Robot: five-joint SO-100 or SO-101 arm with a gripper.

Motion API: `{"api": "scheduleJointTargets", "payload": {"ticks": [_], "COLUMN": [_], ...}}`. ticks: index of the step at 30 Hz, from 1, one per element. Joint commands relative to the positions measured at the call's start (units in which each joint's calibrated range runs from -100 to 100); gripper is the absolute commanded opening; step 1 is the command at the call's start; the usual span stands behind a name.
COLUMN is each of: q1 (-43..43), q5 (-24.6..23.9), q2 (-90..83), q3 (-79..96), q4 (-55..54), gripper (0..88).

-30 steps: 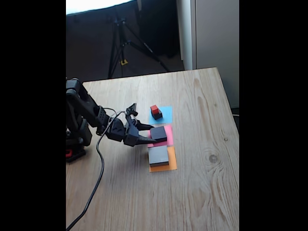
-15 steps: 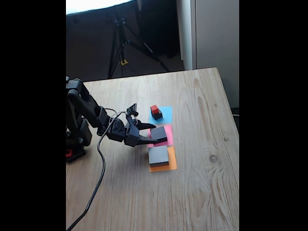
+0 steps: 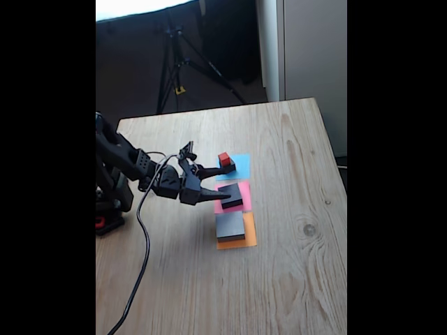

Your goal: Tower of hanoi

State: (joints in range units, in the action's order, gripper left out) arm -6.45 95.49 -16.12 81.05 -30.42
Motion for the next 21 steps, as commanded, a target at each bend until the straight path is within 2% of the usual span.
{"api": "scheduleJointTargets", "payload": {"ticks": [1,8,11,15,21], "q1": [0.64,1.56,1.81,2.65,5.49], "q5": [1.17,2.67,2.17,-0.17,-6.52], "q2": [-10.98,-20.67,-23.17,-26.12,-29.23], "q3": [-0.05,-0.51,-1.6,-5.05,-24.87], "q4": [10.23,21.4,24.48,29.98,58.87], "gripper": [19.6,13.3,7.8,5.3,3.7]}}
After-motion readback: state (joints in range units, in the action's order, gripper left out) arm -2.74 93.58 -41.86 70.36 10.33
